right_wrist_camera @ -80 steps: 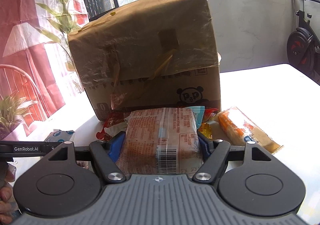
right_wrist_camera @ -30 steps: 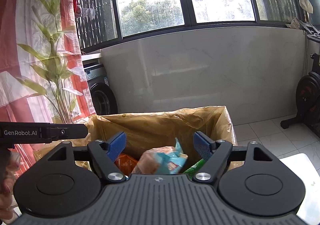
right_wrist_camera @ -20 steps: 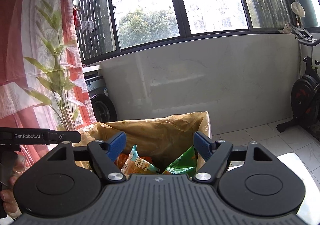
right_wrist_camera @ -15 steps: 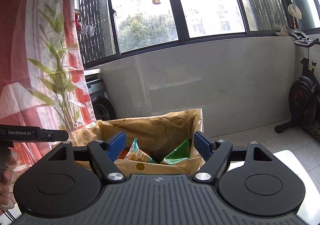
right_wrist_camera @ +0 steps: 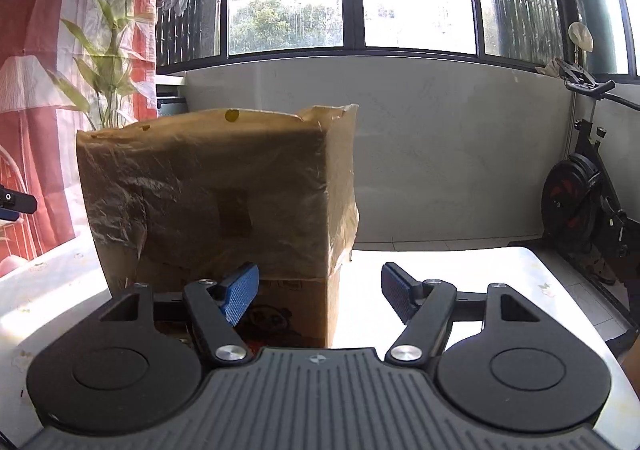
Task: Organize snacks
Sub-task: 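Grasp the small brown packet with the left tool while the right tool grasps the orange bar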
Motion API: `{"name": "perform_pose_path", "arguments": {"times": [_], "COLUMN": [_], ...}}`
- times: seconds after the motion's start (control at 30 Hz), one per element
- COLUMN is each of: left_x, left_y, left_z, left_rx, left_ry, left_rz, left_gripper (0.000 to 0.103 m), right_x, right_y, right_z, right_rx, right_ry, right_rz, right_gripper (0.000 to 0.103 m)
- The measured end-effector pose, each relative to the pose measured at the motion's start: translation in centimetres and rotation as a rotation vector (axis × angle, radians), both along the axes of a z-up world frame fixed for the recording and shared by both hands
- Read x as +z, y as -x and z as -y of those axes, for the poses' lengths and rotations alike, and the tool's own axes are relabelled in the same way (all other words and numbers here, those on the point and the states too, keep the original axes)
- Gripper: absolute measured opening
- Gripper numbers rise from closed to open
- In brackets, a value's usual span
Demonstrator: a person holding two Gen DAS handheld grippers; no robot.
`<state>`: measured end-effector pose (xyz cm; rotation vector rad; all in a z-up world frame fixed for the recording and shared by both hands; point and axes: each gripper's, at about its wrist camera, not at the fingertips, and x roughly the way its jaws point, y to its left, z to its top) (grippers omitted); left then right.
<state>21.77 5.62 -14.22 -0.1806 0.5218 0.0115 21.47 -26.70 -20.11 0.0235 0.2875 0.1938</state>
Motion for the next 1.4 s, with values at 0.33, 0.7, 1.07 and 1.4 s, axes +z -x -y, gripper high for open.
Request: {"name": "perform_pose_path", "arguments": {"times": [0.33,0.7,1.07,1.4], "left_x": [-5.0,-7.3,-8.3,-9.8], "left_y": [0.7,3.1,5.0,2.1], "left_z": [-0.2,0.6,2.3,1.8], "left_rx": [-0.091,-0.244,-0.395,-0.26], "left_ry": [-0.037,-0.103,-0.191,-0.222], "left_rz": [-0.154,-0.228,-0.25,-0.305], "left_gripper": [0.055,0.056,0.062,0.069], "right_x": [-4.5,-5.5,-5.6,-5.6], "right_y": [-1.3,-0.7,-0.4,-0.1], "right_z": [1.0,1.0,1.6,2.1], "right_rx": [-0.048,-0.055,-0.035,-0.019], "right_ry": [-0.031,-0.036,-0.063,-0.082], "right_rz": [-0.113,-0.126,-0.113,-0.106], "right_gripper": [0.062,0.062,0.062,0.062]}}
